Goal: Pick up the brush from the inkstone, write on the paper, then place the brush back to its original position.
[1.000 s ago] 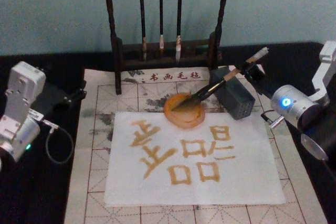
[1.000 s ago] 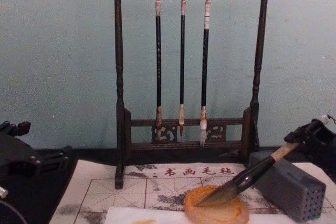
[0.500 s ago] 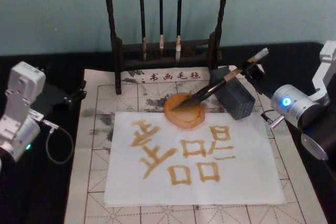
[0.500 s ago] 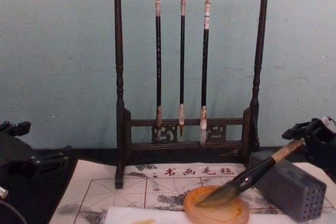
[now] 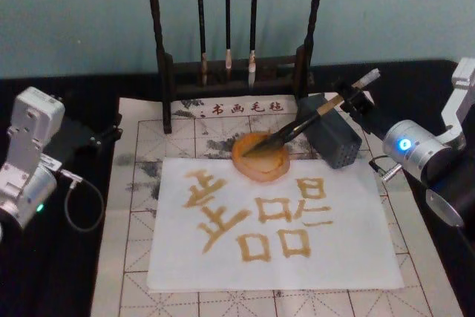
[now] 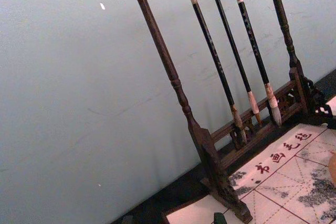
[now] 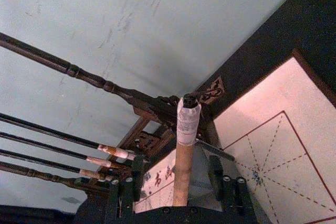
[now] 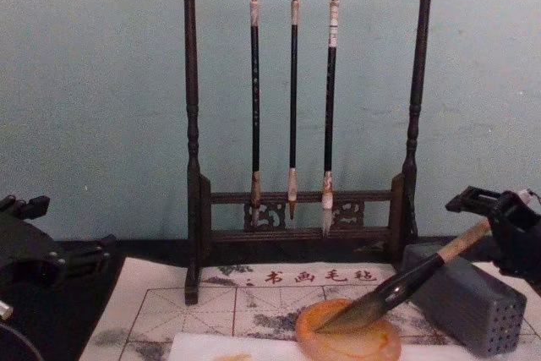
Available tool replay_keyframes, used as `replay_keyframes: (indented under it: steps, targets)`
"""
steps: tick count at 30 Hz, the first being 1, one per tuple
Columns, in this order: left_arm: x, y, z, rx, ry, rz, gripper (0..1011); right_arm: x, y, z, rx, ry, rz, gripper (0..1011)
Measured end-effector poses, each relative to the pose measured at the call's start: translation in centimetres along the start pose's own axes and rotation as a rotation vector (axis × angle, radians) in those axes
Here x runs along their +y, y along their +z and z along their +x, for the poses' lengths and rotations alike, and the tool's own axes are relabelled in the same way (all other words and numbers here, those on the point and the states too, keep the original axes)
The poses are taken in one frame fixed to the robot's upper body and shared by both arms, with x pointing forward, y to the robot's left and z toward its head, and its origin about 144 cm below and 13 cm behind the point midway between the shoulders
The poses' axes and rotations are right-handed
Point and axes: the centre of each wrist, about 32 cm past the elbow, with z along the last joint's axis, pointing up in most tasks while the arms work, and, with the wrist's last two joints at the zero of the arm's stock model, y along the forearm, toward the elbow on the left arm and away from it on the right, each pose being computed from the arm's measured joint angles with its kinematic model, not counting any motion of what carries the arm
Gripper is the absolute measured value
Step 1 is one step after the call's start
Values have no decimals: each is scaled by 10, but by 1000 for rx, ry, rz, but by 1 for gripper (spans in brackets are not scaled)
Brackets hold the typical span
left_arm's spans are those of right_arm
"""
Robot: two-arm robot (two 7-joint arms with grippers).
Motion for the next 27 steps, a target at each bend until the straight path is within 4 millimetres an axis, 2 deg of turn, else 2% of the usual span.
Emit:
replay_keyframes:
  steps: [6, 7, 9, 21, 27]
  targets:
    - [0, 0, 0, 0, 0, 0, 1001, 0, 0, 0, 0, 0, 0, 927]
    - [0, 0, 0, 0, 0, 0, 1001, 0, 0, 0, 0, 0, 0, 980]
    - [0, 0, 0, 0, 0, 0, 1001, 0, 0, 0, 0, 0, 0, 1002]
    - [0, 0, 0, 0, 0, 0, 1001, 0, 0, 0, -2, 0, -1, 1002]
    - [0, 0, 0, 0, 0, 0, 1001, -10, 0, 2, -22, 8, -3, 1002]
